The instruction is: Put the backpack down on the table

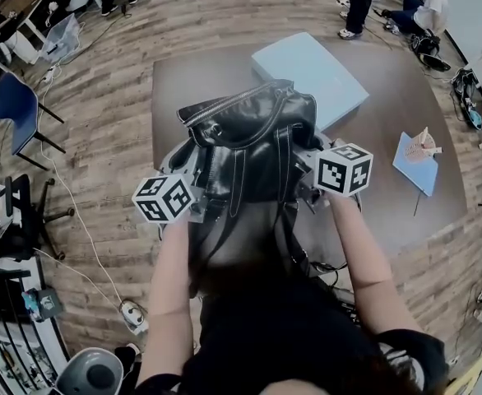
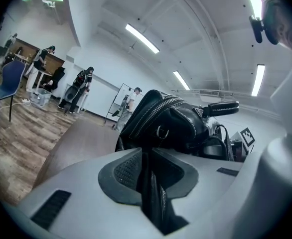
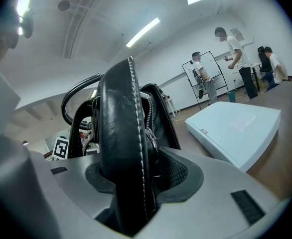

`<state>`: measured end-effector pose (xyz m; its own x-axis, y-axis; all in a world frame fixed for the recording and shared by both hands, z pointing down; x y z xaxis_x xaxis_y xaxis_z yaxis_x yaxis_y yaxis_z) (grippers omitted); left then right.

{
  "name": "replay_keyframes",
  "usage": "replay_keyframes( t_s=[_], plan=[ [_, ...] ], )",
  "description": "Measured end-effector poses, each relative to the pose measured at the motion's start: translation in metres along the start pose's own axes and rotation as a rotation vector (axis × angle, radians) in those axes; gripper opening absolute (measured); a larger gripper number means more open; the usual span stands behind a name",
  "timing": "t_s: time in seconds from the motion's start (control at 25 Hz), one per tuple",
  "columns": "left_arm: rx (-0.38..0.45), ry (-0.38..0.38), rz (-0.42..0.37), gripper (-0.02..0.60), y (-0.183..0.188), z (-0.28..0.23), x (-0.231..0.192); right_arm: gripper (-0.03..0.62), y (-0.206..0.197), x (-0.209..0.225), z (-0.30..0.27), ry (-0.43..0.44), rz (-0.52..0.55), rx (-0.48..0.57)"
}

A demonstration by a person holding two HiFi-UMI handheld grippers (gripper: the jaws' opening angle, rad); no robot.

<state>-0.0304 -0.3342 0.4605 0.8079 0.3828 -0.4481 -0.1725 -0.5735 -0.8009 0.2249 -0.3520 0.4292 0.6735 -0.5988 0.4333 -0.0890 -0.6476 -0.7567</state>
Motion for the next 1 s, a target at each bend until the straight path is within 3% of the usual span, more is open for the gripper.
replay_keyframes(
  t_s=[1.0],
  plan=[
    [-0.068,-0.065,-0.055,0.098,-0.001,0.035,0.007,0.327,-0.041,-0.028,0.041,-0.203,0.104,-0.052]
  ],
)
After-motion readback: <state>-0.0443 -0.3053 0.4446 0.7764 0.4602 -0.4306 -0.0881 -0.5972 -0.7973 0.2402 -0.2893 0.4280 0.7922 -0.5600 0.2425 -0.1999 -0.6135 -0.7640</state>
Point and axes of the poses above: the fingertips, and each gripper's own axes: z backward along the fingers, x to its right, y out of its top, the point moved 6 cm from there along z, backward along the fingers, and after that the axes turned 14 degrees about -x, right-handed, at the moved point
